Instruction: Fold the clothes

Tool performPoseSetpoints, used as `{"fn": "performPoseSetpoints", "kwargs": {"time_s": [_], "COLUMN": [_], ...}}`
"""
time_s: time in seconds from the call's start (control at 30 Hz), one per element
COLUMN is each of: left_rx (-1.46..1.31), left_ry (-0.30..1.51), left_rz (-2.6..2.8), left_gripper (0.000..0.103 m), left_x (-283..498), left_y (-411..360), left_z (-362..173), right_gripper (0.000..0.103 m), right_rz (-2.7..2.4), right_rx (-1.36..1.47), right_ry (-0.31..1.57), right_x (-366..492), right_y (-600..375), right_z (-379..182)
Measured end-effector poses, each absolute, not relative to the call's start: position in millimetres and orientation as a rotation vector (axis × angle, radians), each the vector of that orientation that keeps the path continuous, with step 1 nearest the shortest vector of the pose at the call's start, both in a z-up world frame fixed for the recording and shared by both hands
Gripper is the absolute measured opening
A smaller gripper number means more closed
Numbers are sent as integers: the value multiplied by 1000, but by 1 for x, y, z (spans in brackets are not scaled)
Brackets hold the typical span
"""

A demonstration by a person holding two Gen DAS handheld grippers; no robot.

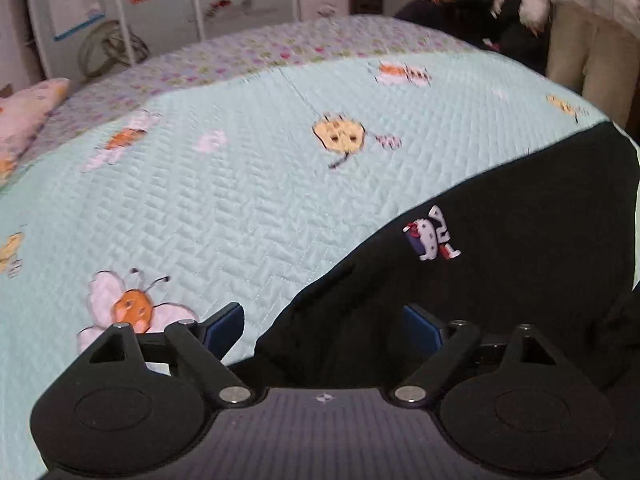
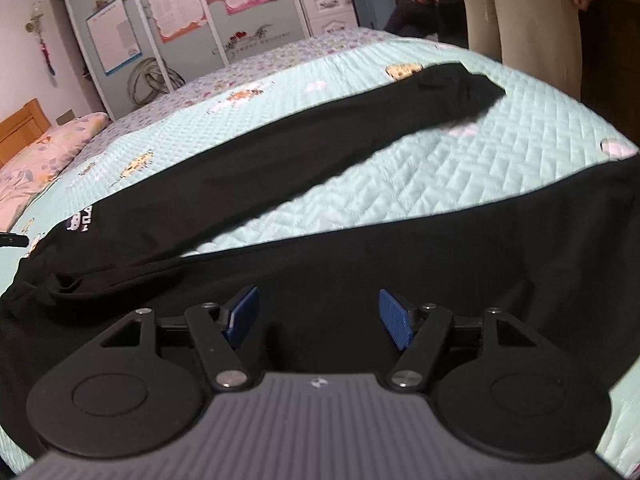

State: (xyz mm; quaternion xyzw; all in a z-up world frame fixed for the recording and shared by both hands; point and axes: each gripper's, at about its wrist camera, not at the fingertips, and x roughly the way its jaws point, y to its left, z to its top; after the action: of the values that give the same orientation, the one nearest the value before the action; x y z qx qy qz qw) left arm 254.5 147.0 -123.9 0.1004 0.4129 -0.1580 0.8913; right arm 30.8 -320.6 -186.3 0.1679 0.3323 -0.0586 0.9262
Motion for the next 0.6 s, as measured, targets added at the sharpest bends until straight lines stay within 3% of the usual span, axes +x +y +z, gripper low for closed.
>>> {"fn": "performPoseSetpoints", "kwargs": {"time_s": [0.3,0.43,0.5,0.6], "left_rx": [256,262,302,385], "left_ry": [995,1004,1004,994], "left_rz": [-393,-454,-468,-463], "left_gripper": [79,52,29,10], "left_x": [302,300,295,285], "left_y": [136,129,123,111], "left_z": [-170,-169,-165,-159], "right_gripper": [71,71,72,72], "right_rz": [-103,-102,-104,-113], "right_rx": [294,288,282,288], "right_ry": [694,697,695,692], "right_x": [38,38,38,37], "right_y": [-316,-317,-316,-316], "right_z": [-191,-192,-193,-191]}}
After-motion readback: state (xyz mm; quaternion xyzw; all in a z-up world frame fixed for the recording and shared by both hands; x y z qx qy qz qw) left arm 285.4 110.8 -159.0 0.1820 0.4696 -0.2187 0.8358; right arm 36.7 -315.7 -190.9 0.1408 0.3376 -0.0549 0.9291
